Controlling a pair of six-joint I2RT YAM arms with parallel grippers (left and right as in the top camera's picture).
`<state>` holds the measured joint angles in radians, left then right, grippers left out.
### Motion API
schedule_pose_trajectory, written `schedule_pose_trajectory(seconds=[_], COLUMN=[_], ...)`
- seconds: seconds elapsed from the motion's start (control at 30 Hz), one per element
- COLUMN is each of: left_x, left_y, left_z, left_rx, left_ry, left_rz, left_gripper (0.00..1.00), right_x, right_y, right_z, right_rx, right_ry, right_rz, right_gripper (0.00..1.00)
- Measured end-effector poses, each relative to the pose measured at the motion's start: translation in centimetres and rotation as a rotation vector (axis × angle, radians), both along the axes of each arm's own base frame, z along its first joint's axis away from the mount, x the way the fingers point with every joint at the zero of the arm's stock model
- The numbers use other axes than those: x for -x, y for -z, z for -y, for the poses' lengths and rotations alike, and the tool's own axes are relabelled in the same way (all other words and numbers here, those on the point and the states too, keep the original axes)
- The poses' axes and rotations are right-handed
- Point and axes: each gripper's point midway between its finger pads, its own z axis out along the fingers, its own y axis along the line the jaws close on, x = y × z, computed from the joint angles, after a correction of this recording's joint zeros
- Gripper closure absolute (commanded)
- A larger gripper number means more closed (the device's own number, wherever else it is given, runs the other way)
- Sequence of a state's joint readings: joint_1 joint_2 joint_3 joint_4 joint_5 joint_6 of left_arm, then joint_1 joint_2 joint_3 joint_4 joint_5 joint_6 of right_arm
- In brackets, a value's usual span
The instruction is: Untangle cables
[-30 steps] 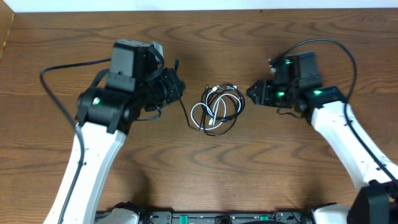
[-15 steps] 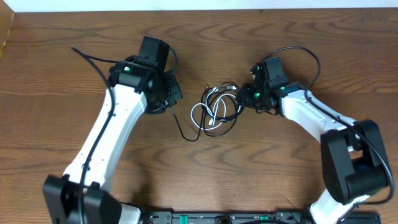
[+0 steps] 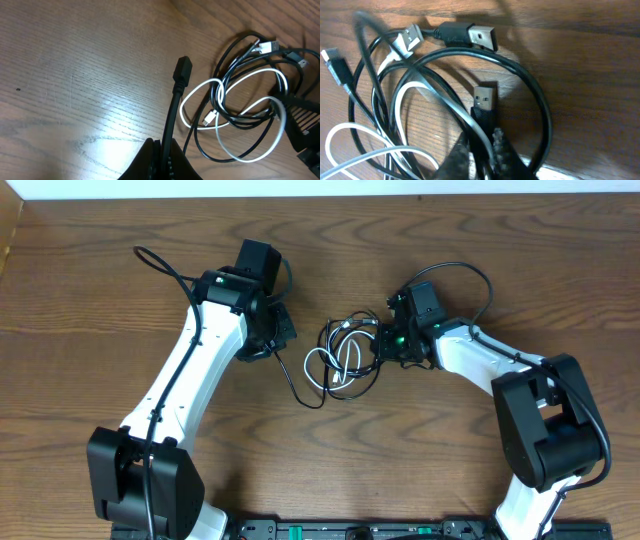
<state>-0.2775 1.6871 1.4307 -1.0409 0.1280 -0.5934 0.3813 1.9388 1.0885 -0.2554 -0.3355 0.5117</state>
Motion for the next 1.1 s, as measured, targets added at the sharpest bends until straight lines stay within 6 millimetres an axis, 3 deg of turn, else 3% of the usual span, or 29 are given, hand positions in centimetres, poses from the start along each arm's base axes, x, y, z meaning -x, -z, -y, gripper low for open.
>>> schedule_pose_trajectory(seconds=[0.2, 0.3, 0.37, 0.4, 0.5, 0.6, 0.67, 0.73, 0.8, 1.1], left_x=[-0.7, -1.3, -2.3, -2.9, -3.8, -3.1, -2.4, -1.4, -0.6, 2.1], left_y=[-0.2, -0.9, -2.3, -3.5, -7.2, -11.2, -12.7, -13.6, -13.9, -14.1], left_z=[0.2, 0.5, 1.0, 1.4, 2.6, 4.3, 5.4, 7.0, 8.3, 13.9], left_rx=[0.001, -0.002, 0.012, 0.025, 0.087, 0.183, 0.242, 0.315, 0.374, 0.501], left_ry=[0.046, 0.131, 0.177, 0.203, 0.261, 0.369, 0.440, 0.542, 0.627, 0.888], left_rz=[0.036, 0.074, 0.128, 0.175, 0.307, 0.423, 0.463, 0.483, 0.490, 0.511], left_gripper=[0.83, 0.62, 0.44, 0.34, 0.31, 0.30, 0.30, 0.30, 0.30, 0.31], right_x=[0.1, 0.2, 0.0, -0.2, -0.6, -0.2, 0.6, 1.4, 2.1, 2.2], right_y=[-0.1, -0.7, -2.4, -4.0, -10.2, -18.1, -22.4, -24.7, -25.5, -24.5], right_z=[-0.3, 0.2, 0.6, 0.7, 1.0, 1.7, 2.1, 2.5, 2.8, 4.7], right_rx=[0.005, 0.031, 0.039, 0.029, -0.043, -0.153, -0.223, -0.270, -0.298, -0.357], right_ry=[-0.028, -0.023, -0.014, -0.008, 0.046, 0.130, 0.176, 0.210, 0.241, 0.328], right_rz=[0.010, 0.020, 0.054, 0.085, 0.192, 0.320, 0.383, 0.407, 0.392, 0.269], right_gripper=[0.99, 0.99, 0.99, 0.99, 0.99, 0.99, 0.99, 0.99, 0.98, 0.99])
